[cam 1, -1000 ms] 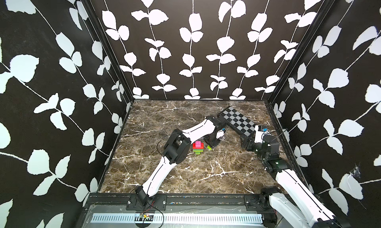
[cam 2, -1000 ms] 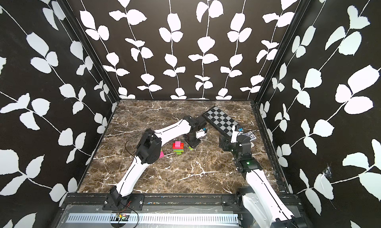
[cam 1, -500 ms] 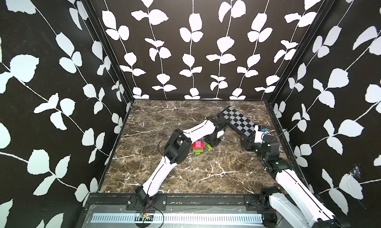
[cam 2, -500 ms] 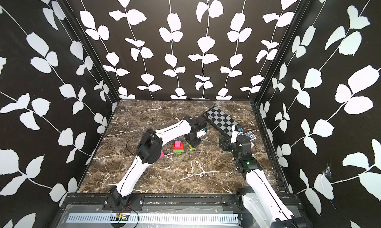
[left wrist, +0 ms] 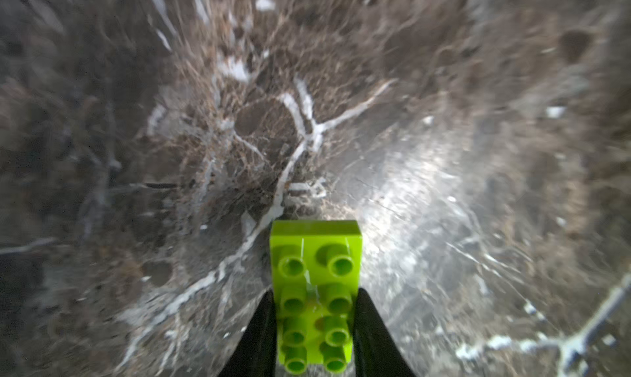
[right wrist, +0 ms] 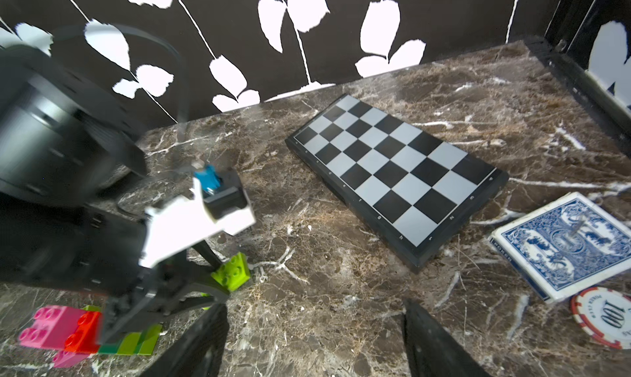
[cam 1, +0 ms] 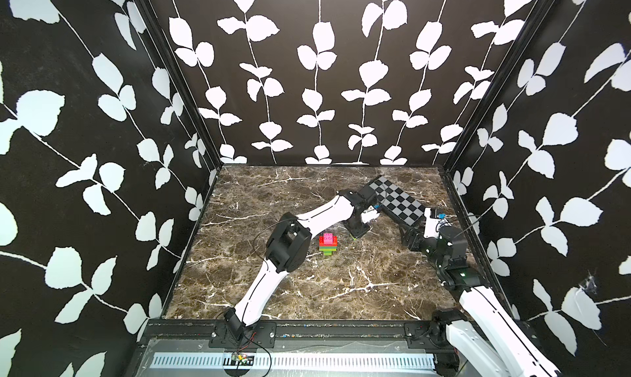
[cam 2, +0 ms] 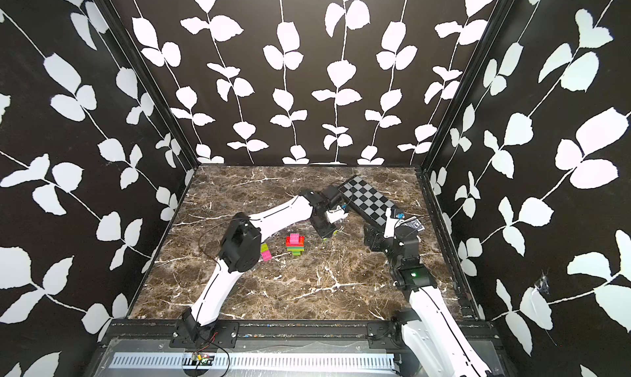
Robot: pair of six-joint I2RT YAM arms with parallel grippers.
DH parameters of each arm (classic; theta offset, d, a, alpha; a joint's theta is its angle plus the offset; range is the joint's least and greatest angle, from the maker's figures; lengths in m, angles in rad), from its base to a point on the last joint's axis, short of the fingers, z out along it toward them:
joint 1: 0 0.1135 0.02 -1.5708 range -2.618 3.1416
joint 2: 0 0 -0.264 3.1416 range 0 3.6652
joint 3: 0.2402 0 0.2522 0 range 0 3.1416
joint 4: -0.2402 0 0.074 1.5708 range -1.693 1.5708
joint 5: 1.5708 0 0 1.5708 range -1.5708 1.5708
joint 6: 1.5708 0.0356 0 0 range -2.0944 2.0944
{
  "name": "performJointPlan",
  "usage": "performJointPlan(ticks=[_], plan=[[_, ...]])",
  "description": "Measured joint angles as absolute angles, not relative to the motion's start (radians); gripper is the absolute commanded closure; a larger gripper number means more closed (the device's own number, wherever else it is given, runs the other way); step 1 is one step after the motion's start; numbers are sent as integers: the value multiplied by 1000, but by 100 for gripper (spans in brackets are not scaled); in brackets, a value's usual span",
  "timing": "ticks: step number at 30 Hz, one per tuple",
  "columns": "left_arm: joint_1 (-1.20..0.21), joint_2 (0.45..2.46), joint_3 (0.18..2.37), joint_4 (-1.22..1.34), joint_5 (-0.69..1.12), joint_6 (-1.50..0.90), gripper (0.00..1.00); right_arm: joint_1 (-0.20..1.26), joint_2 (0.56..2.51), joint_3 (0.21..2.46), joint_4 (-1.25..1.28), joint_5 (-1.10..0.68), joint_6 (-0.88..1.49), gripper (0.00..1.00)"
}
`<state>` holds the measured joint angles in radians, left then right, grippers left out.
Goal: Assemble a carrot with lego
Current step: Pick up the lego brick from the center of the board, then assemble the lego brick with the lego brick.
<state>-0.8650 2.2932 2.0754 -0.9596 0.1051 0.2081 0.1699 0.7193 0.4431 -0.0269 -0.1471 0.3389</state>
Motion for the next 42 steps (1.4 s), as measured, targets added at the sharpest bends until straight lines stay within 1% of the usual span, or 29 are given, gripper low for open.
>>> performJointPlan(ticks=[7,11,13,18,24,32,42], plan=[[-813,1982,2065,-1079,137,460,92,170,701,443,-56,-207,303,24],[-793,1831,1966,-1186,128,616,94,170,710,444,-60,-234,297,24],[-796,1799,1916,-1236,125,680,94,170,727,444,-56,-245,295,24],[-798,1803,1809,-1282,111,837,95,170,781,444,-36,-272,296,24],[-795,1831,1797,-1282,102,939,95,170,781,444,-19,-281,300,24],[-777,1908,1797,-1281,75,993,95,170,765,444,-17,-284,305,24],[-768,1950,1816,-1278,61,995,95,170,765,444,-15,-290,311,24]])
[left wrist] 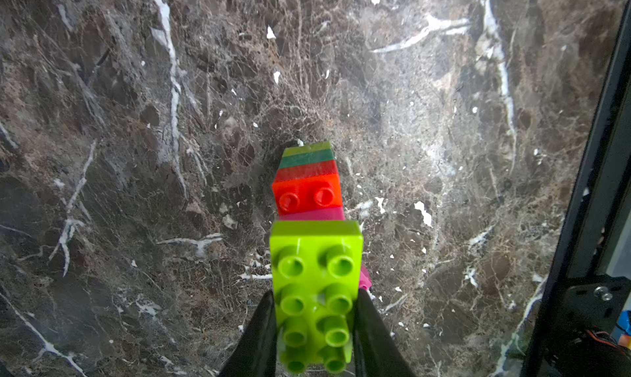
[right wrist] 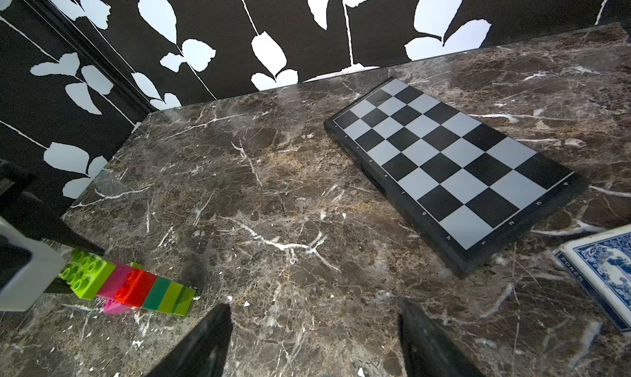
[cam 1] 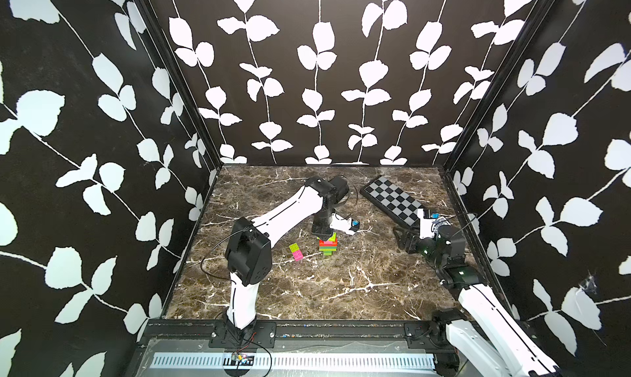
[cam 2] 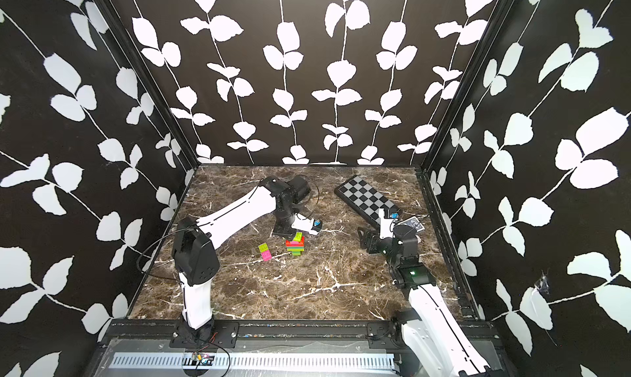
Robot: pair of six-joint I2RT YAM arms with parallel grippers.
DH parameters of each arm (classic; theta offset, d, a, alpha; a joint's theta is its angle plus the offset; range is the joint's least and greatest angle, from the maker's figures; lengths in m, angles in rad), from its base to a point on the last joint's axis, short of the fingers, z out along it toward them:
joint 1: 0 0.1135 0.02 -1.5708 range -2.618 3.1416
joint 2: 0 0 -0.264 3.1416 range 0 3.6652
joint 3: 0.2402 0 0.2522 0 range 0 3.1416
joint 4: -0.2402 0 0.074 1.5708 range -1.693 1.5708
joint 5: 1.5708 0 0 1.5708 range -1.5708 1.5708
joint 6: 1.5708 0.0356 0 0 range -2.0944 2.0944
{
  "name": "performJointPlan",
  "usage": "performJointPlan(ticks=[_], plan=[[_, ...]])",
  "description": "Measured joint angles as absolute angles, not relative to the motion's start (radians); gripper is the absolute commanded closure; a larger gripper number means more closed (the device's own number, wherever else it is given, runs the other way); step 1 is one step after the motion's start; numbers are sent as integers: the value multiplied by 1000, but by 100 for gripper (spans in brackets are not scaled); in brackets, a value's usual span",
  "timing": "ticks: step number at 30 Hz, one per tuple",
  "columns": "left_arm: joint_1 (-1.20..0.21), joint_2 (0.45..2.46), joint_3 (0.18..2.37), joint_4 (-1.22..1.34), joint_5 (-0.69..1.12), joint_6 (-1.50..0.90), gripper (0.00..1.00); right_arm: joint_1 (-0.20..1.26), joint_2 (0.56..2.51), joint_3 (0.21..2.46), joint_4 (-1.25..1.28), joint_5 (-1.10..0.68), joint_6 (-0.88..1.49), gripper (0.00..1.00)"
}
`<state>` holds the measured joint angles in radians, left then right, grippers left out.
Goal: Assemble a carrot with lego
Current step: Assemble the lego brick with the lego brick.
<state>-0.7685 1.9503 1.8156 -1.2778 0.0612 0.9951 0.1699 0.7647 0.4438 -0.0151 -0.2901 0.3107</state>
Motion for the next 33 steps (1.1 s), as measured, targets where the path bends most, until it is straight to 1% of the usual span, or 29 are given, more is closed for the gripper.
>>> performJointPlan(ticks=[19,33], plan=[[-768,1959,1828,-1286,48,873,92,170,774,444,-12,-292,311,23],[-769,1959,1828,-1288,61,859,91,170,780,444,-11,-292,311,23]])
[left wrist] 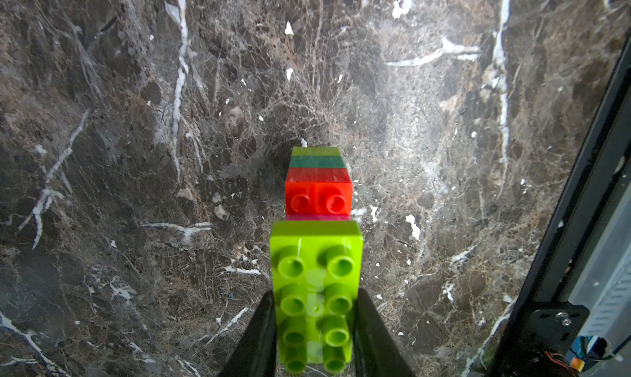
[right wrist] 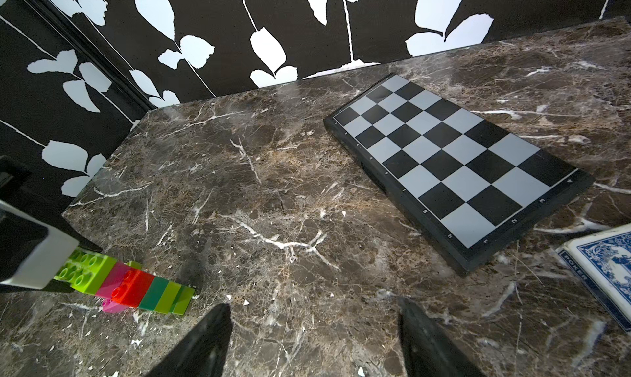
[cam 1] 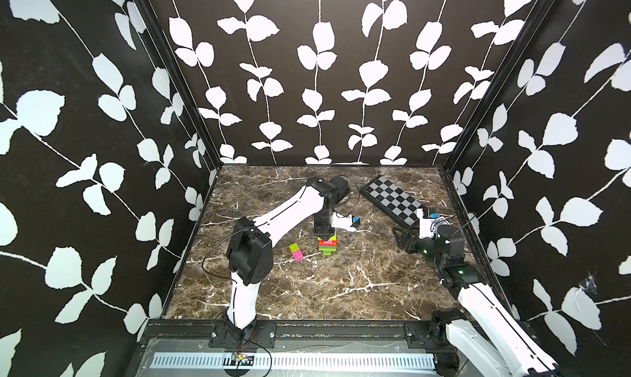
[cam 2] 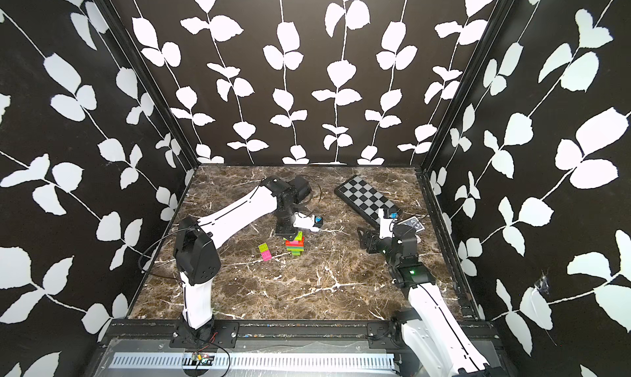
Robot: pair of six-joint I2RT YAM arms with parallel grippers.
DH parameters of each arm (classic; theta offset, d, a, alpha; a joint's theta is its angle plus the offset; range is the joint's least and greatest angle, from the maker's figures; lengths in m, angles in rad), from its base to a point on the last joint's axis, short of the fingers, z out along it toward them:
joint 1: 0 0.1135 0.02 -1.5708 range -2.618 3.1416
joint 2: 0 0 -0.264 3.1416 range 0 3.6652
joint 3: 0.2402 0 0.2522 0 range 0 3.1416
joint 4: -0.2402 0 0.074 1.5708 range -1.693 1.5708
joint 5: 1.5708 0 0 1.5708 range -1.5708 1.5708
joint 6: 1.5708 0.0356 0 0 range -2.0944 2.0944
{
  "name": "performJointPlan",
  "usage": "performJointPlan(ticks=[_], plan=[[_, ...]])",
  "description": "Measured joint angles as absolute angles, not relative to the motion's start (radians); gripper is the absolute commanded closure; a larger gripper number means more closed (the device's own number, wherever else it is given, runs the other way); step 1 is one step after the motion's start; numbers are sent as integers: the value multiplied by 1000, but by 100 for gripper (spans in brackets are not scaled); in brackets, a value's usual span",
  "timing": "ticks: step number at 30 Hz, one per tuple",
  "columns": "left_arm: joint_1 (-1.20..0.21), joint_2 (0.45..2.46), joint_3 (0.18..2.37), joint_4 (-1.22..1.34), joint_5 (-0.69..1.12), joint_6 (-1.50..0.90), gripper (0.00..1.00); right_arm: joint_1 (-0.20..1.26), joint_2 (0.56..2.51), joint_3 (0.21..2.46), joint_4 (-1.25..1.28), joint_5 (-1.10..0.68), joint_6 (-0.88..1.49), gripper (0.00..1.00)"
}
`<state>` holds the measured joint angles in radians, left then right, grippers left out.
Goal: Assemble a carrot with lego
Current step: Assemble the lego brick with the lego brick.
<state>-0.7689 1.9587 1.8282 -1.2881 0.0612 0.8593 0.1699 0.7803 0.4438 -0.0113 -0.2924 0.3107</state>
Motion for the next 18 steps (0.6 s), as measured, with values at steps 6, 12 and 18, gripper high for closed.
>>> performJointPlan(ticks=[6,12,18], plan=[[-769,1959,1828,-1288,63,865,90,170,785,444,-10,-292,311,23],[-773,1959,1828,-1288,62,871,91,170,788,444,-6,-292,311,23],[-783,1960,1828,-1287,59,875,90,170,800,444,-4,-293,311,23]])
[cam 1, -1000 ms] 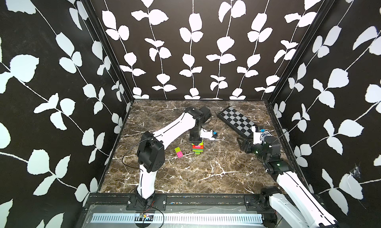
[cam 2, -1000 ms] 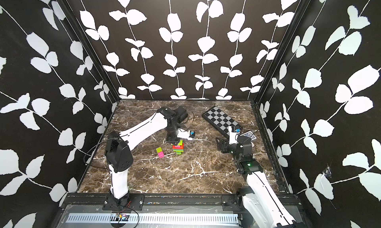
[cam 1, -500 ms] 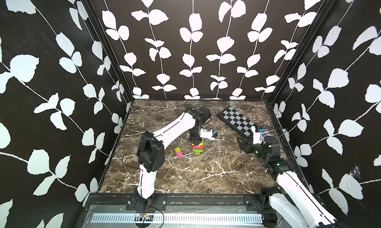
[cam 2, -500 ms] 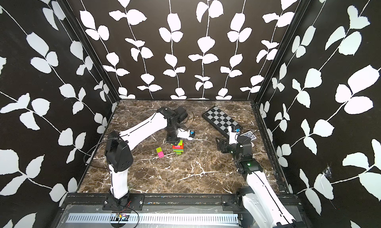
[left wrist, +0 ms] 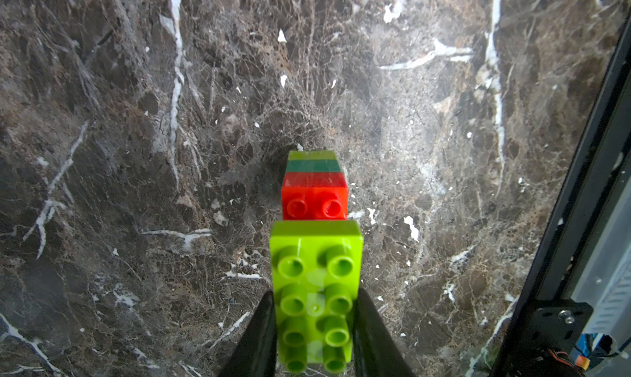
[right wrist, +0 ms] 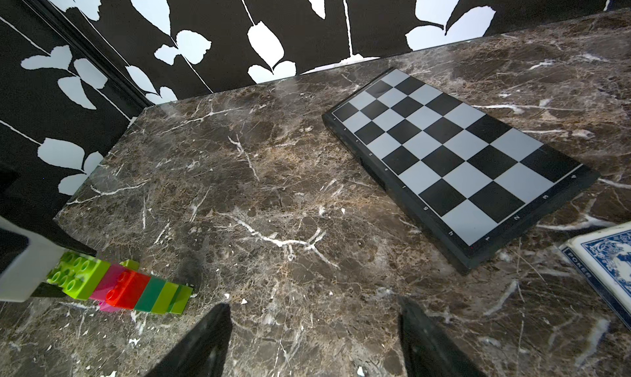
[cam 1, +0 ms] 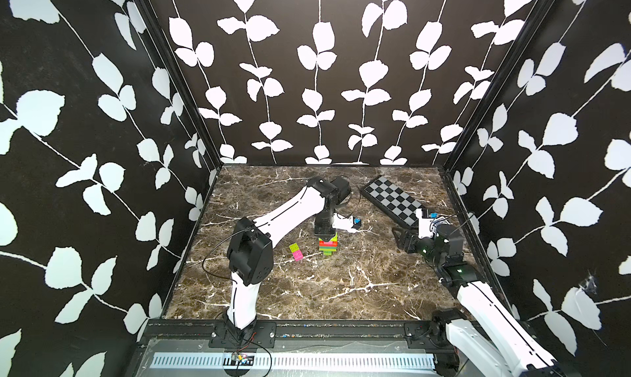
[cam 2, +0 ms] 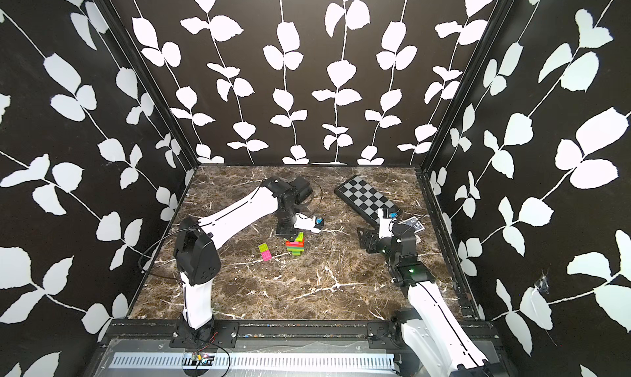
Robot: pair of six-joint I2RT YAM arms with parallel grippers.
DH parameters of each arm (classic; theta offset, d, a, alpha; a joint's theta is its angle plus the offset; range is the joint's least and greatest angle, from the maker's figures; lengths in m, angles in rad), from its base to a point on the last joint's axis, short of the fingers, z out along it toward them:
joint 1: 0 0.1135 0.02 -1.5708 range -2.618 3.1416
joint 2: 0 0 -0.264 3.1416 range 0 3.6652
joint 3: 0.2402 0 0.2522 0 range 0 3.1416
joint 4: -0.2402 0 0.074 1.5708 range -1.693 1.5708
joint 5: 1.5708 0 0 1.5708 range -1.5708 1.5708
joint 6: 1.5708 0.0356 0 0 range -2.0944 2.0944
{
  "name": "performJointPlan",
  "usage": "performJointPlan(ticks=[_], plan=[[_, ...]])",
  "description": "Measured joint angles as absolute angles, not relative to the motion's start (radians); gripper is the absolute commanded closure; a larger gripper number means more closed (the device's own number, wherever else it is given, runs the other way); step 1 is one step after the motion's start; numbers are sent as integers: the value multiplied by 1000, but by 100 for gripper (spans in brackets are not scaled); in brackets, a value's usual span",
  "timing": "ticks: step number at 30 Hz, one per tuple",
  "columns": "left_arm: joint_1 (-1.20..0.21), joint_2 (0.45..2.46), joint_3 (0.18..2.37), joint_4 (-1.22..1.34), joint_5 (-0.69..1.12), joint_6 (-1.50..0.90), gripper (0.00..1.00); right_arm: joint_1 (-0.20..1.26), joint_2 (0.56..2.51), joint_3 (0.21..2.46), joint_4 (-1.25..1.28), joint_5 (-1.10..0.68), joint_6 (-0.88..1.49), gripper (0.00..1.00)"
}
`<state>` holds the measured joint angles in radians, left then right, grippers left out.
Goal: Assemble a carrot with lego
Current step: Assemble the lego brick with the lego brick.
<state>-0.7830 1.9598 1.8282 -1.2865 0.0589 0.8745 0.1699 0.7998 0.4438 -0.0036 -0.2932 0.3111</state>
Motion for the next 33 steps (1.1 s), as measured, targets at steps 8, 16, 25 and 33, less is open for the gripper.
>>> performJointPlan(ticks=[8,16,25,33], plan=[[-784,1961,1828,-1288,35,864,90,170,799,443,-4,-294,311,23],[-786,1961,1826,-1287,32,843,90,170,797,443,-3,-294,311,23],[-798,1962,1826,-1287,25,835,89,170,799,443,4,-294,312,23],[-803,1965,1826,-1288,16,833,90,170,801,443,11,-296,315,23]])
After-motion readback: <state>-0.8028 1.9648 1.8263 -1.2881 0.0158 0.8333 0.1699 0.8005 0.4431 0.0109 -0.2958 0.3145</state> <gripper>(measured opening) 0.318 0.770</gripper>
